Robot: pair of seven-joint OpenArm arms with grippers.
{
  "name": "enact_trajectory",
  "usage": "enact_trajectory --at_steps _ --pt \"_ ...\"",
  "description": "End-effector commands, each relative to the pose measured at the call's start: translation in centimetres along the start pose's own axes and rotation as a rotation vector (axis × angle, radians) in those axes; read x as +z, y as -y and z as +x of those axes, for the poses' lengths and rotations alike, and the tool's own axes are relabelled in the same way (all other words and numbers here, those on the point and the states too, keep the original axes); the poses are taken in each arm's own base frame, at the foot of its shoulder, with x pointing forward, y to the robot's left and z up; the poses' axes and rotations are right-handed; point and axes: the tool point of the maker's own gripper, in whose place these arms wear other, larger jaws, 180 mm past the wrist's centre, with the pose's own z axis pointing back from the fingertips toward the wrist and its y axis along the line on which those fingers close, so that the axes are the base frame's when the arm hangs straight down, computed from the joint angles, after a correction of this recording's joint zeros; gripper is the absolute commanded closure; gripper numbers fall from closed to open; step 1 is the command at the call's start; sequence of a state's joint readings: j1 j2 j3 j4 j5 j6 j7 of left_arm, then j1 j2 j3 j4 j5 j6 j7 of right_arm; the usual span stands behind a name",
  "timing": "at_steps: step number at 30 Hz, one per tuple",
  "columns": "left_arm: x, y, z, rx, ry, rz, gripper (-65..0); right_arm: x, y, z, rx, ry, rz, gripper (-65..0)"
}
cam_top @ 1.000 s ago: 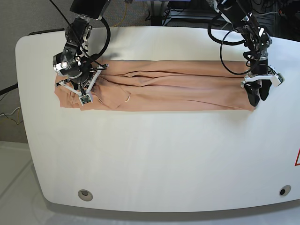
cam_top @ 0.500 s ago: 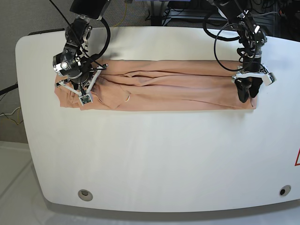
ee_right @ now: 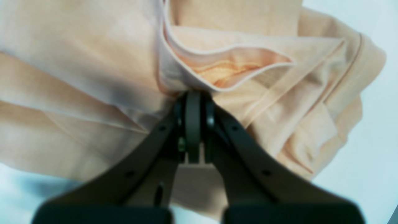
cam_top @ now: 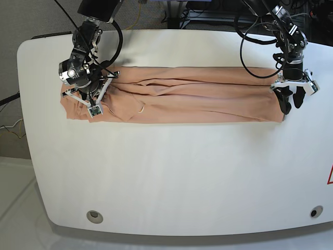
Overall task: Fold the T-shirt properly
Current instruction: 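Lower the left gripper onto the strip's end and pinch the fabric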
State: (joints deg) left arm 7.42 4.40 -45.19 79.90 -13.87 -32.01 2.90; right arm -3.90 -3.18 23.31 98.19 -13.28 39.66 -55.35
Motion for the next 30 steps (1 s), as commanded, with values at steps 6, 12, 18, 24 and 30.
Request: enact_trajectory --at_steps 6,12,18,24,30 --pt "-0.5 -0.5 1.9 -0.048 -0.022 0.009 -30.6 0.1 0.4 -1.0 0.014 -0.053 -0.015 -2.4" --pt "-0.4 -0.6 1.6 -0.043 -0.030 0.015 -30.6 0.1 0.5 -1.0 0.014 -0.054 -0.016 -2.4" --pt "0.2 -1.8 0.9 -0.038 -0.050 0.073 -30.6 0.1 0.4 -1.1 0.014 -0.055 -0.015 -2.4" --pt "0.3 -2.4 0.2 -0.026 -0.066 0.100 -30.6 0.1 0.5 -1.1 0.015 -0.056 -0.017 -2.4" --pt "0.3 -3.2 -1.8 0.004 -0.116 0.115 -30.6 0.1 0.5 -1.1 0.015 -0.056 -0.017 -2.4"
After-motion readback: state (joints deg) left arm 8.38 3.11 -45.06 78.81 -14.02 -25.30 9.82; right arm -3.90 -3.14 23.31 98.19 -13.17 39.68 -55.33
